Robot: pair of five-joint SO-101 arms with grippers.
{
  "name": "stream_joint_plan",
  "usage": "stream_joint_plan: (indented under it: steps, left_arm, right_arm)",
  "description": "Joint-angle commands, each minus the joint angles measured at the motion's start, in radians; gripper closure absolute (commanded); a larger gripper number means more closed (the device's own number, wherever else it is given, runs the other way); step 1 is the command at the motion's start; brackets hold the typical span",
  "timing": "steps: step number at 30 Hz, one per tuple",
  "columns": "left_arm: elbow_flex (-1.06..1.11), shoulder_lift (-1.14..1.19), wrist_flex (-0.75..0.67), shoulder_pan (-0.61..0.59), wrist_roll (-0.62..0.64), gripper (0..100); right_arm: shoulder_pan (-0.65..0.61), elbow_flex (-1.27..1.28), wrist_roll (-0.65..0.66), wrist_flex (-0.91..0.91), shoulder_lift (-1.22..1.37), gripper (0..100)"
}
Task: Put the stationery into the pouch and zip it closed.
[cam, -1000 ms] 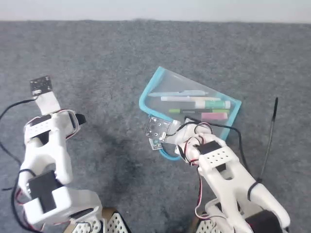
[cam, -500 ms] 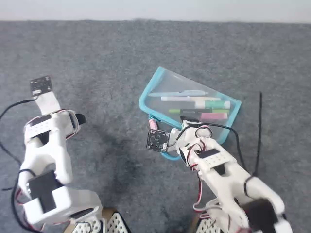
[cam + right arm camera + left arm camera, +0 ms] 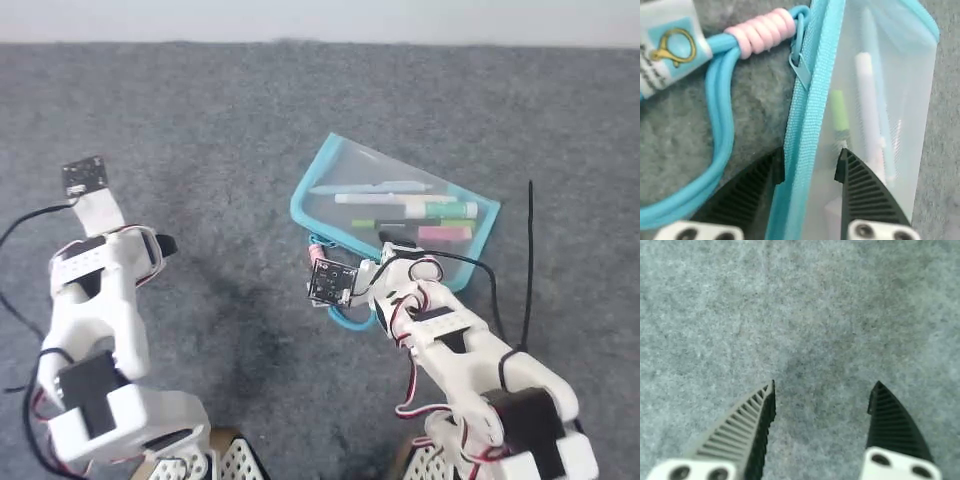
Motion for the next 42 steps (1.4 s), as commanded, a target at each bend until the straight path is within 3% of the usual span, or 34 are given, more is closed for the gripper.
stream_joint_plan:
  steps: [1,11,15,24,28,33,42]
  left_arm:
    - [-0.047,-0.005,-0.006,0.005,0.006,72]
    - [-0.047,-0.005,-0.006,0.003,0.006,72]
    - [-0.047,-0.005,-0.006,0.003,0.006,72]
    - [-0.047,-0.005,-0.006,0.002,0.006,72]
    - [-0.047,-0.005,-0.006,0.002,0.006,72]
    - [-0.047,-0.005,-0.006,0.002,0.006,72]
    - [-0.038,-0.006,-0.006,0.003,0.006,72]
  right_arm:
    - [0.025,-0.008,0.011,-0.048,-0.013,87.5]
    - [0.064,-0.021,-0.015,-0.065,-0.007,90.6]
    - [0.085,-0.043,-0.058,-0.056,-0.004,99.4]
    - [0.076,-0.037,-0.063,-0.038,-0.013,99.1]
    - [0.077,-0.098,-0.086,0.17,-0.076,99.1]
    - [0.071,-0.269,-0.244,0.572,-0.263,99.2]
    - [0.065,-0.344,-0.305,0.694,-0.332,99.2]
